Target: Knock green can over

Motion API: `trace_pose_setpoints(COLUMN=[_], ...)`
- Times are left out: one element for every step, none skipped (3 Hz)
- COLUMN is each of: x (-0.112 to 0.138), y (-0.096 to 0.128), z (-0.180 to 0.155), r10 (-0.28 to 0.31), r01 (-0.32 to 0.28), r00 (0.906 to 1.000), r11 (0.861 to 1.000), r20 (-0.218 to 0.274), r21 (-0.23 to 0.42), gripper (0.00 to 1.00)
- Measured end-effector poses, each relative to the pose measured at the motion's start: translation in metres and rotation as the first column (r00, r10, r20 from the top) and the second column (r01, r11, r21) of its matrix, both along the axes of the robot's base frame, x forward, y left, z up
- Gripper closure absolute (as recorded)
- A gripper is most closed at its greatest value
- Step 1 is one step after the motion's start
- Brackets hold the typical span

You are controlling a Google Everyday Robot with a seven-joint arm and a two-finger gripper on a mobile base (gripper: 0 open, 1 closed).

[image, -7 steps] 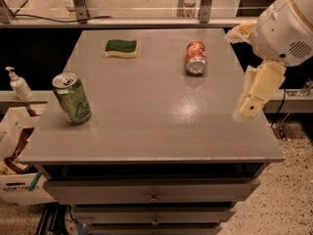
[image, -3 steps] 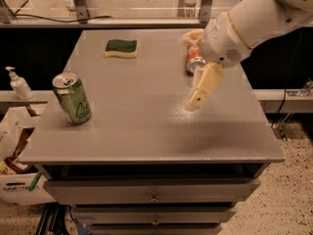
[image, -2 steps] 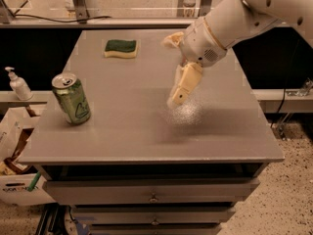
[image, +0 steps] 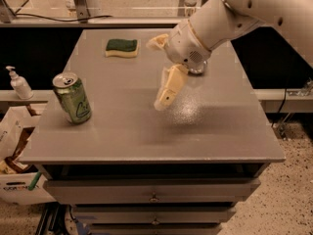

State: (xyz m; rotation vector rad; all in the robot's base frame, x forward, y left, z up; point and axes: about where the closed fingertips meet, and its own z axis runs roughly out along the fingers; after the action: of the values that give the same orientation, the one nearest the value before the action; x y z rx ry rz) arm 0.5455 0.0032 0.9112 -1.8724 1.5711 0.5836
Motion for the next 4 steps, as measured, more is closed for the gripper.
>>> trace_pose_setpoints(x=[-0.003,-0.006,-0.011,-0.015], y=[0.040,0.079,0.117,0.155], z=[-0.005,-0.017,-0.031,-0.042], r10=[0.089,0.175,0.260,0.338], r01=[-0.088,-0.171,-0.253,-0.325], r00=[0.9960,0.9838,0.9634,0.9378], r11=[0.995,0.982,0.963,0.935], r20=[-0.013,-0.040,-0.067,-0.081], r21=[0.041,0.073,0.098,0.141], gripper=[0.00,0.00,0.00,0.00])
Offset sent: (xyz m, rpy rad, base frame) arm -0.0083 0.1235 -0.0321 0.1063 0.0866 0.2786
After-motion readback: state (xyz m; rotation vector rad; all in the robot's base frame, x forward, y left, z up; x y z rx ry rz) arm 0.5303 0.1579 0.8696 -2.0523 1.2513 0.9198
